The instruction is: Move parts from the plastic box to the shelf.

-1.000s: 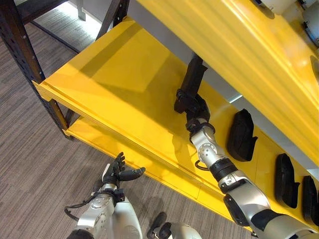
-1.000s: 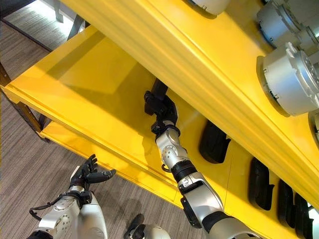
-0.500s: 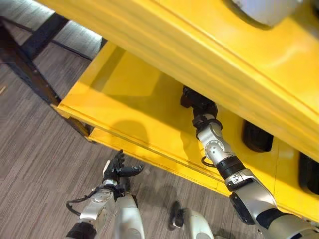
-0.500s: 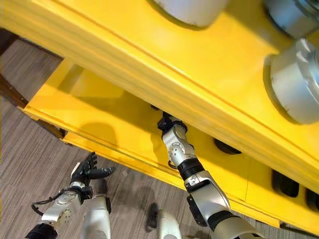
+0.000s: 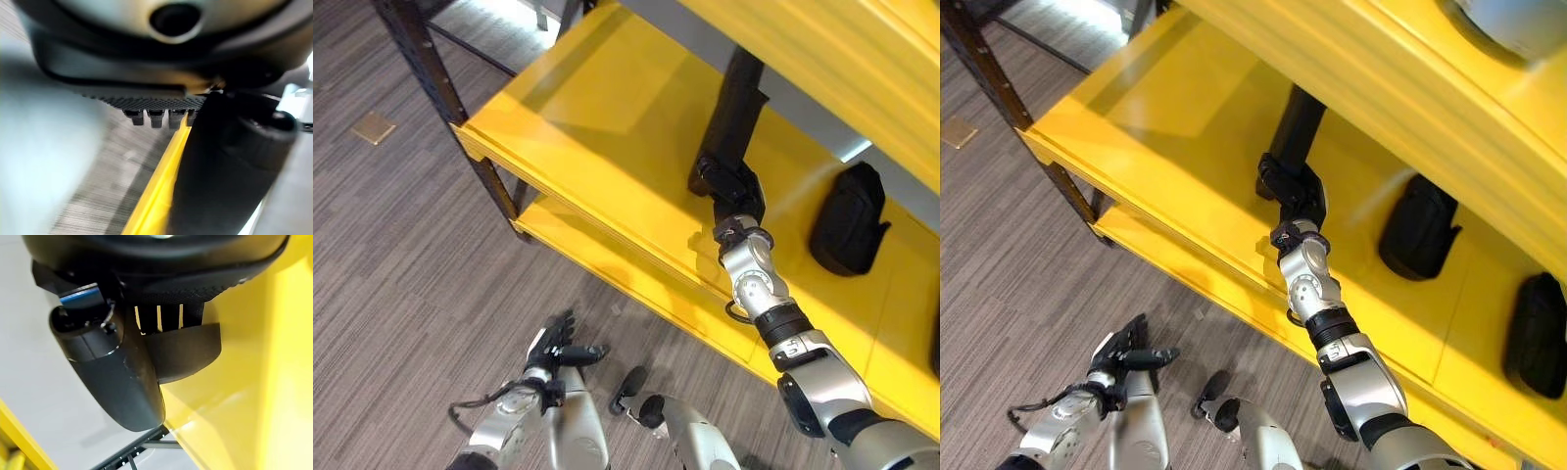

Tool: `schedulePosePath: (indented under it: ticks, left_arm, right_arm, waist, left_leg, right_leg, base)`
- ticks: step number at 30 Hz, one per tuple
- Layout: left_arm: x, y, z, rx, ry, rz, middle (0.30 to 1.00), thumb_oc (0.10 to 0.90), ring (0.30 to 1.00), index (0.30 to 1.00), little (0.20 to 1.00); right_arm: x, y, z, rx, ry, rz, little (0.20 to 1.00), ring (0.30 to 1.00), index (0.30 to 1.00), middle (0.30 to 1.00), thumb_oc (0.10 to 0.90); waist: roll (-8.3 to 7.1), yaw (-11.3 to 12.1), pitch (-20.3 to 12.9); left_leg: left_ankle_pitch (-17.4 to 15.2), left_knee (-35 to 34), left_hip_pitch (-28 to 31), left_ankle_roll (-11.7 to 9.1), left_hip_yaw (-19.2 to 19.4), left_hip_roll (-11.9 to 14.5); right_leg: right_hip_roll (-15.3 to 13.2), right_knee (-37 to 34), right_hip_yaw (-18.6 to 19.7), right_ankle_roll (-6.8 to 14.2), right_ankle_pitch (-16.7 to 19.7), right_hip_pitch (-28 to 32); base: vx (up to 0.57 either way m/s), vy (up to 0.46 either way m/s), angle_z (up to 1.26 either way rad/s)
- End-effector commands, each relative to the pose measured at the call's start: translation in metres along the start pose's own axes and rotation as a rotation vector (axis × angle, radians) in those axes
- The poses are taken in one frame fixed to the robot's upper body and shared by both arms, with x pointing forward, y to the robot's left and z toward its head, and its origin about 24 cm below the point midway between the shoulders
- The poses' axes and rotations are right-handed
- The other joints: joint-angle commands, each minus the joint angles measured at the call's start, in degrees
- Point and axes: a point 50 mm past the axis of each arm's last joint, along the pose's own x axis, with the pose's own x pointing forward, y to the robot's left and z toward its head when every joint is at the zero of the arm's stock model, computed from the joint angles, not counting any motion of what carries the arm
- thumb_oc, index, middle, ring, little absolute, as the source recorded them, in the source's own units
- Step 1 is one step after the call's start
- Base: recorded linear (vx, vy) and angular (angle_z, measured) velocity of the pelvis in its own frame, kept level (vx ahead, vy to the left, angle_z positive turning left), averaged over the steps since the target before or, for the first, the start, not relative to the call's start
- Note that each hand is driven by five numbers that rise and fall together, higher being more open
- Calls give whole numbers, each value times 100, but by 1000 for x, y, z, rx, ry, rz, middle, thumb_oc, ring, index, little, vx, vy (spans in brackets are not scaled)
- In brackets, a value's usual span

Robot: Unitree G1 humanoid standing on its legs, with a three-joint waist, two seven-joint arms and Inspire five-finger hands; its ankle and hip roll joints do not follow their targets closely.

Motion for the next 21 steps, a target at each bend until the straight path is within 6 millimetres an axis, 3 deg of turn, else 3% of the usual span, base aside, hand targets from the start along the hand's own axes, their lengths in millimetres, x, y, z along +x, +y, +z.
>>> schedulePosePath:
  ticks: [1,2,4,5,7,9,14,21]
  left_arm:
    - [-6,-20,10,-9,-82,-95,1000,900,1000,1000,1000]
    - [-6,-19,8,-9,-73,-90,1000,900,1000,1000,1000]
    - [-4,-18,9,-11,-71,-93,1000,900,1000,1000,1000]
    - [-3,-17,10,-21,-73,-88,1000,900,1000,1000,1000]
    - [-4,-14,10,-19,-78,-75,1000,900,1000,1000,1000]
    - [-2,-13,19,4,-108,-86,1000,900,1000,1000,1000]
    - [-3,-10,20,24,-108,-85,1000,900,1000,1000,1000]
    - [-3,-4,27,49,-126,-78,1000,900,1000,1000,1000]
  right_arm:
    - [-1,-34,18,10,-66,-87,300,300,300,300,400]
    - [-1,-38,24,4,-78,-91,300,300,300,300,400]
    - [-2,-42,23,4,-70,-106,300,300,300,300,400]
    - [-1,-43,28,6,-84,-106,300,300,300,300,400]
    - [-1,-44,31,5,-89,-102,300,300,300,300,400]
    - [3,-41,44,30,-125,-105,300,300,300,300,400]
    - [7,-33,57,46,-164,-92,300,300,300,300,400]
    - [12,-22,68,61,-192,-81,300,300,300,300,400]
  waist:
    - [133,-240,-177]
    - [227,-291,-199]
    - [289,-261,-69]
    - [380,-339,-70]
    - [406,-375,-103]
    - [352,-454,-176]
    - [303,-512,-268]
    - [94,-560,-310]
  left_leg:
    - [304,-897,667,-27,183,299]
    - [-118,-857,721,0,414,96]
    - [-319,-166,446,1,360,-165]
    - [-499,-53,347,41,416,-190]
    - [-654,-3,344,47,520,-207]
    - [-784,2,343,46,710,-323]
    - [-867,90,248,83,792,-445]
    - [-918,72,152,131,882,-490]
  right_leg:
    - [-964,259,341,1002,187,570]
    - [-1169,350,394,1038,179,580]
    - [-1405,320,492,1041,305,578]
    - [-1470,315,509,1098,376,577]
    - [-1542,259,476,1167,451,617]
    - [-1747,-82,520,1371,869,656]
    - [-1839,-379,501,1491,1184,707]
    - [-1831,-745,517,1667,1724,665]
  base:
    - [161,370,28]
    - [160,476,46]
    - [18,302,51]
    - [14,205,21]
    - [67,216,0]
    - [83,275,-15]
    - [17,108,-2]
    - [-13,30,-1]
